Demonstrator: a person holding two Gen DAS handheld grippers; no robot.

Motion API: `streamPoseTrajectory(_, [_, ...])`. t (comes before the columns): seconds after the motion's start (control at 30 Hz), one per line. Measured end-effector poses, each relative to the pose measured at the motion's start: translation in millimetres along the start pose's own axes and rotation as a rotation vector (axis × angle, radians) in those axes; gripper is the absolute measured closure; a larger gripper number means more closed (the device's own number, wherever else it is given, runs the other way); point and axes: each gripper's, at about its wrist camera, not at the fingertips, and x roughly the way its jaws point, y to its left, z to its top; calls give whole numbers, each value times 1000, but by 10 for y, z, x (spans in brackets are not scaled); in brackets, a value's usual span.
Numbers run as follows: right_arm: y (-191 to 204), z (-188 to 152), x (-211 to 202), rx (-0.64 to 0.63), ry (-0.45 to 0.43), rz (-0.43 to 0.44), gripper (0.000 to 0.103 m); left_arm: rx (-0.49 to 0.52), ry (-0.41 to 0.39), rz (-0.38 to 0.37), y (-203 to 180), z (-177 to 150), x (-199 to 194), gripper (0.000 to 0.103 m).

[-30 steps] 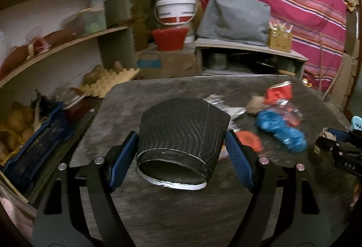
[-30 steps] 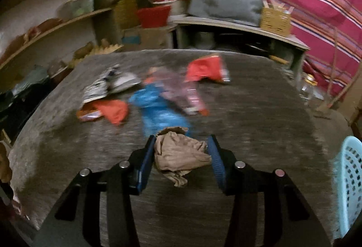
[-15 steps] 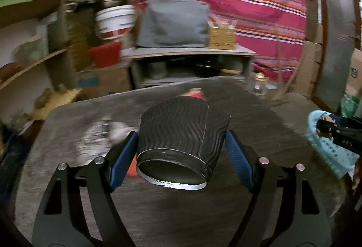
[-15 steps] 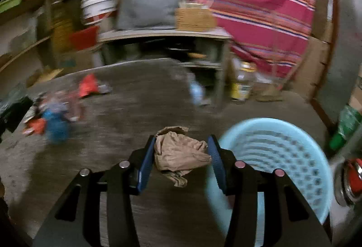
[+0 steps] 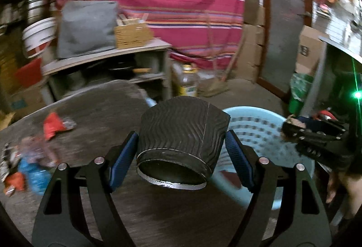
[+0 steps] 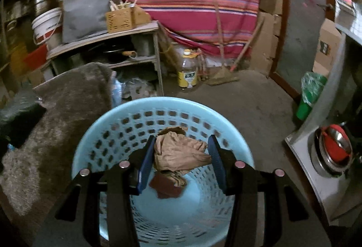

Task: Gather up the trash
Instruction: 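Carry the cloth and sleeve to the basket and open both tools, then grasp the printed snack wrapper with the left tool while the right tool grasps a clear bag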

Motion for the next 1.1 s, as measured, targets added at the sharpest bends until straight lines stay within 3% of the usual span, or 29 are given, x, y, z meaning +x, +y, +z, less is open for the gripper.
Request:
streamPoseTrajectory(0.17, [-235,-39,45,43,8,-8,56,32,37,-60,-347,80,250,26])
streamPoseTrajectory(0.23, [-290,-58,49,50,11,-12,56,32,54,-70,-382,112,303,14])
streamPoseTrajectory(0.33, [-299,-72,52,65,16,-14,56,12,32,-74,-295,165,233,9])
streamPoseTrajectory(0.43, [-265,-62,71,60,16,-8,56,3,20,-29,-69,185,110,8])
streamPoseTrajectory(0.63, [99,-32,154,8,35,9,53,18,-20,136,738,-2,-398,6])
streamPoseTrajectory(0.7, [222,-40,193,-5,54,6,38,12,-24,202,1076,-101,-561,5])
streamPoseTrajectory(0.73, [288,-51,207,-9,57,-3,22,3,-22,228,1241,-139,-619,5])
streamPoseTrajectory(0.77, [349,-60,202,-10,49,-29,20,-16,-15,263,1460,-199,-684,5])
streamPoseTrajectory(0.93, [648,-28,148,-11,35,-66,19,-106,21,373,2275,-467,-804,6])
streamPoseTrajectory(1.1, [1129,-13,154,-37,36,-40,19,-175,61,458,2885,-697,-811,6])
